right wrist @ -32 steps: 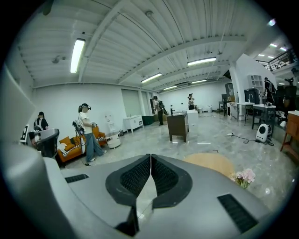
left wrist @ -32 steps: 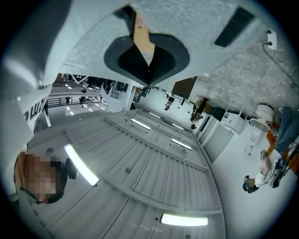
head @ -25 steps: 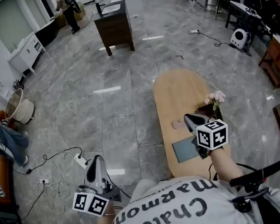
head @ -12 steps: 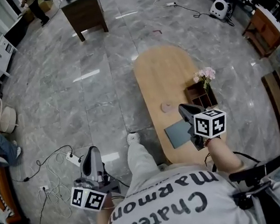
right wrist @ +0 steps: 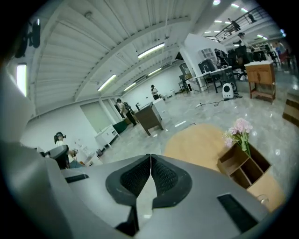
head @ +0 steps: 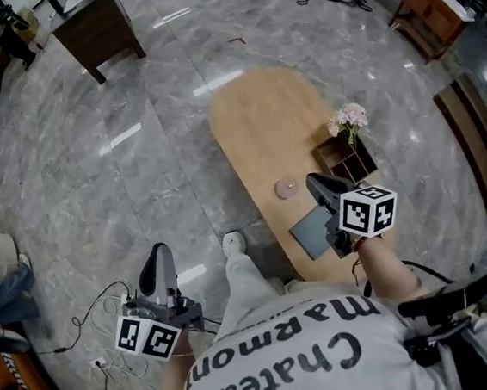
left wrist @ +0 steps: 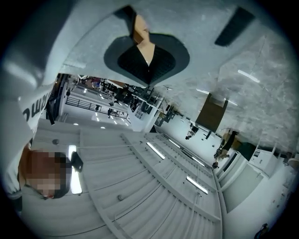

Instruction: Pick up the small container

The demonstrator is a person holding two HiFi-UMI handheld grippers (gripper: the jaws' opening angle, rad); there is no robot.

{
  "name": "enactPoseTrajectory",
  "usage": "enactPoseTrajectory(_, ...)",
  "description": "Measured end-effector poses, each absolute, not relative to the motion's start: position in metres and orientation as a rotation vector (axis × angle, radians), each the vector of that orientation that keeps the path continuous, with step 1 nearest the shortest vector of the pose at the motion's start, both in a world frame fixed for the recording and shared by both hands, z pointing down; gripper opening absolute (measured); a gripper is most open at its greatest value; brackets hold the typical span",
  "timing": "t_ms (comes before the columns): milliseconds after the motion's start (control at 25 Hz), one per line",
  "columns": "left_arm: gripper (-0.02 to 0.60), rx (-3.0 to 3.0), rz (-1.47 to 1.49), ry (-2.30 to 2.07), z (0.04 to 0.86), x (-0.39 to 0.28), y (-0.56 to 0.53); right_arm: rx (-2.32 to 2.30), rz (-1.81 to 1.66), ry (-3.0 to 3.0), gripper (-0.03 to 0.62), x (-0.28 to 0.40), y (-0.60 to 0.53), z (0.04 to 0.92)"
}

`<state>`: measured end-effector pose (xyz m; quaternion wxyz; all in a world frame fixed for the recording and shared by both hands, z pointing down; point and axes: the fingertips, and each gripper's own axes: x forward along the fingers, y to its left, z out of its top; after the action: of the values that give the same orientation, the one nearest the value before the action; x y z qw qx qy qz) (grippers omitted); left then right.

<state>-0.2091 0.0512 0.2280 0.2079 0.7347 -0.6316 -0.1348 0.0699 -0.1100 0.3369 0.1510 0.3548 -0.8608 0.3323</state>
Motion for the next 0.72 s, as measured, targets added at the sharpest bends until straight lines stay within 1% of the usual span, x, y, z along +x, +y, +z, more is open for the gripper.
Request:
enactPoseTrajectory(160,0.012,2.078,-0.315,-1.713,0.239,-0.23,0.004,1.142,1.121,-2.516,0.014,0.06,-0.138,0.345)
enactPoseTrajectory(320,0.014,2.095,-0.268,-1.605,0.259,-0.238,-0.035,1.253,1.247,-2.44,0.014,0.061,-0.155,0.368)
enactPoseTrajectory(720,0.014,2.126,-0.224,-1.376,0.321,-0.217,-0.104,1.348,1.296,-2.282,0.014,0.072,-0.171,0.449)
